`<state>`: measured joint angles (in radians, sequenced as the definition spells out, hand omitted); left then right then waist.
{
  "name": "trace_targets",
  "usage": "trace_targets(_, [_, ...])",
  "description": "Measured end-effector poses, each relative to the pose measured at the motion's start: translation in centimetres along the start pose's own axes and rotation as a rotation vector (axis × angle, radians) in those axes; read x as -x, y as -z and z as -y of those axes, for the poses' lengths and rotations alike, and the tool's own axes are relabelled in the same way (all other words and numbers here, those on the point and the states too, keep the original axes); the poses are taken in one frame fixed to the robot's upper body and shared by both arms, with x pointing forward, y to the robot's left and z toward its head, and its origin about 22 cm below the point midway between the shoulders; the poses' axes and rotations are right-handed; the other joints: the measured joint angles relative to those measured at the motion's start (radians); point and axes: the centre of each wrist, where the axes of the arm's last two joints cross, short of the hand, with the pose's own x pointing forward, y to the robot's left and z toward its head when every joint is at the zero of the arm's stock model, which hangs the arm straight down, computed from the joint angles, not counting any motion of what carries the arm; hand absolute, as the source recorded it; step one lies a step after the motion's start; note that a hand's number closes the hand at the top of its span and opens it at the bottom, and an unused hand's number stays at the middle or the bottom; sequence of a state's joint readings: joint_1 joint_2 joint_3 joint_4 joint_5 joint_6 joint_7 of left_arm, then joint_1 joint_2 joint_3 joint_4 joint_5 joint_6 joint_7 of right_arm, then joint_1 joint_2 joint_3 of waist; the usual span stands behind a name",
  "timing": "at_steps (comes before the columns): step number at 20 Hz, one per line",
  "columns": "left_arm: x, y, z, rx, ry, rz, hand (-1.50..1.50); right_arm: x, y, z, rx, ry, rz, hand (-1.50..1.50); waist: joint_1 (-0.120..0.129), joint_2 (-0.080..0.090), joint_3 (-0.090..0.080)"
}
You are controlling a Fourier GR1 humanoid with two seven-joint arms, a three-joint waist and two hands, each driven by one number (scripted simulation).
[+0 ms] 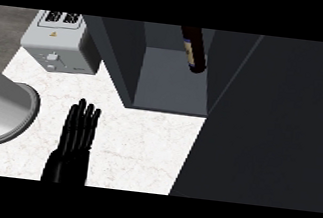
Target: Pick up the wine, place it into the cabinet and close the cabinet
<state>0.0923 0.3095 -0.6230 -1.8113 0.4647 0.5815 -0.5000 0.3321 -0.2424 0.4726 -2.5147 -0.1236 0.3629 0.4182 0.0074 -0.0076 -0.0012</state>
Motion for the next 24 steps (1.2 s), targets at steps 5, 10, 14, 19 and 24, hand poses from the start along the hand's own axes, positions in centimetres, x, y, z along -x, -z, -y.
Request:
trace_targets(5, [-1.5,-1.4,-1.8,-0.009,0.017,-0.001,-1.50,-0.3,0.4,-0.1,-0.030,-0.018,0.004,1.50,0.005,-0.001,-0.001])
trace_targets(10, [-3.2,-1.9,-4.5,-0.021,0.025,0.014,-1.50,-0.6,1.1,-0.2,-0.033,-0.026,-0.003,1.50,0.015,-0.002,-0.004])
trace_targets(14, [-4.6,-2.4,-6.0,-0.029,0.017,0.015,-1.50,-0.8,1.7,-0.2,-0.013,-0.018,-0.005,1.50,0.027,-0.003,-0.005])
trace_targets(19, [-6.0,-2.4,-7.7,-0.027,0.011,0.015,-1.50,-1.1,3.9,-1.1,-0.026,0.017,0.020,1.50,0.042,-0.002,-0.006])
trace_targets(24, [-6.9,-2.4,-10.0,-0.020,0.015,0.021,-1.50,-2.1,6.9,-3.4,-0.080,0.072,0.065,1.50,0.052,0.000,-0.007])
